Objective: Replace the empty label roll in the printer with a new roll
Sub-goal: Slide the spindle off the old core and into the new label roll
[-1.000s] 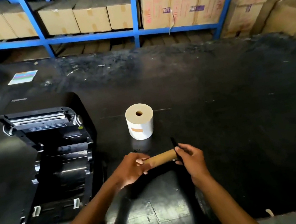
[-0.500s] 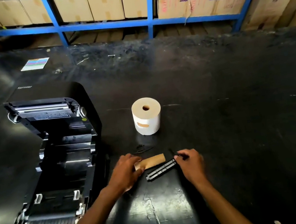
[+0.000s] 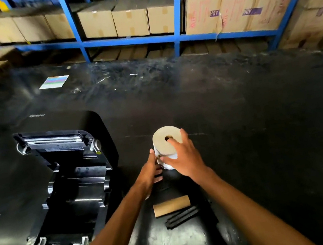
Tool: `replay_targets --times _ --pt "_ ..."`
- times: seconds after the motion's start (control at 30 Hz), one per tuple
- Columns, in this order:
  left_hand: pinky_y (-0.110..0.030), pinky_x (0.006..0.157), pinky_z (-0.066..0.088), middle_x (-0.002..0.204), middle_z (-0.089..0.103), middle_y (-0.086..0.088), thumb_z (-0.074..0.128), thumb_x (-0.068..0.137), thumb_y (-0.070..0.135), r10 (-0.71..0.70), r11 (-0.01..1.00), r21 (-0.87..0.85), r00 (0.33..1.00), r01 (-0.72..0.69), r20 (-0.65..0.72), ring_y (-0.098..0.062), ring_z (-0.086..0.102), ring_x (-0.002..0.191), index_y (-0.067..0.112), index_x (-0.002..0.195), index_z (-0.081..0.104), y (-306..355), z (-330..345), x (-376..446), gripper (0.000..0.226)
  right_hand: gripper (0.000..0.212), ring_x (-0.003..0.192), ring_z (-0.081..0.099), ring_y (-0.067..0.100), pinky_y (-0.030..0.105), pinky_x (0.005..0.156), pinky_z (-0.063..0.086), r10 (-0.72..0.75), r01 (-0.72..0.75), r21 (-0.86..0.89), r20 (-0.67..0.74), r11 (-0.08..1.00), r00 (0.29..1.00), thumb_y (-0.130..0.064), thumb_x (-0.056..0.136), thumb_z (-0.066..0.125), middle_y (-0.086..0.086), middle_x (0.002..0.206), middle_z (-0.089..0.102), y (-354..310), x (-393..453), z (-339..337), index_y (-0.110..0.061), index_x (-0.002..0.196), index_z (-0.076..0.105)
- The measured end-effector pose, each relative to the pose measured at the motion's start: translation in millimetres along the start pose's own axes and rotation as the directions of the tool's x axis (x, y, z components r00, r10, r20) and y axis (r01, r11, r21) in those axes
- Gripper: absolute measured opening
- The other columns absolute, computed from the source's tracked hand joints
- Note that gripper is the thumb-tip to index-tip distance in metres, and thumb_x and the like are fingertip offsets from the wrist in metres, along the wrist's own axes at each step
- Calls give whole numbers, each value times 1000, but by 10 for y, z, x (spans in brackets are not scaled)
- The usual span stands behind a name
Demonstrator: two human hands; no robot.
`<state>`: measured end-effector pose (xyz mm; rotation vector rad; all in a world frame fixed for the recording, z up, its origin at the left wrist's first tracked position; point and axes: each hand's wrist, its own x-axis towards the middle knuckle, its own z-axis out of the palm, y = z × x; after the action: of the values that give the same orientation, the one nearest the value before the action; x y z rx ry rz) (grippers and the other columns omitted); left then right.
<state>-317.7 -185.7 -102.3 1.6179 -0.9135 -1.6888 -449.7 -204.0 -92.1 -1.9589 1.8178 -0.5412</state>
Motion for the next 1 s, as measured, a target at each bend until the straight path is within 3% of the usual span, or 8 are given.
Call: replay_targets --times 0.1,0.2,0.33,0.5,0.6,0.73,0.83,1.0 --pt "-35 94 44 122 57 -8 21 90 68 -24 999 24 1000 24 3 -22 54 112 22 134 50 12 -48 35 70 55 127 38 33 43 97 45 3 -3 -8 -42 1000 999 -40 80 68 9 151 18 0 72 48 -23 129 48" --pt "-33 89 45 119 62 -7 35 90 63 -3 1000 -21 993 1 -114 -21 57 108 17 122 60 14 -57 -9 62 53 115 49 26 29 91 43 113 -93 261 -65 961 991 -37 75 74 10 136 39 52 83 -66 -13 120 59" --pt "-34 79 43 95 66 -3 53 78 65 72 995 -54 983 -82 -167 -19 58 89 17 92 64 61 24 -191 52 26 86 66 14 31 74 56 333 -293 760 107 580 937 -35 82 69 8 103 67 35 -178 -393 -15 97 67" --pt "-48 86 56 107 74 -9 66 79 51 64 953 -298 998 -56 15 -25 69 98 14 106 69 123 182 -458 46 28 95 69 24 43 81 59 370 -384 861 255 334 893 -33 83 69 11 103 71 16 -593 -532 -11 100 65" --pt "-50 80 58 106 73 -16 70 80 39 93 944 -319 996 -87 1 -30 71 96 5 106 68 151 225 -600 43 21 95 70 19 39 88 57 363 -309 834 142 458 921 -36 82 69 9 109 72 49 -786 -528 -21 96 67" --pt "-50 79 59 99 75 -16 73 78 38 184 956 -229 983 -184 -20 -29 73 91 5 101 69 192 298 -793 40 54 133 38 18 38 114 27 182 -44 357 -362 933 914 -51 75 60 1 147 43 111 -951 -571 -32 125 58" --pt "-43 74 61 94 76 -14 74 77 33 266 952 -146 963 -270 -49 -28 73 84 6 96 69 257 332 -907 34 51 136 21 13 31 110 12 36 79 230 -456 970 889 -51 76 52 3 152 36 13 -1072 -623 -30 122 63" --pt "-31 62 59 91 76 -12 74 79 30 334 937 -97 942 -336 -40 -23 74 78 6 97 69 241 357 -1052 31 22 125 30 7 35 103 27 37 137 248 -588 959 808 -35 78 66 2 140 51 -45 -1215 -624 -20 92 75"
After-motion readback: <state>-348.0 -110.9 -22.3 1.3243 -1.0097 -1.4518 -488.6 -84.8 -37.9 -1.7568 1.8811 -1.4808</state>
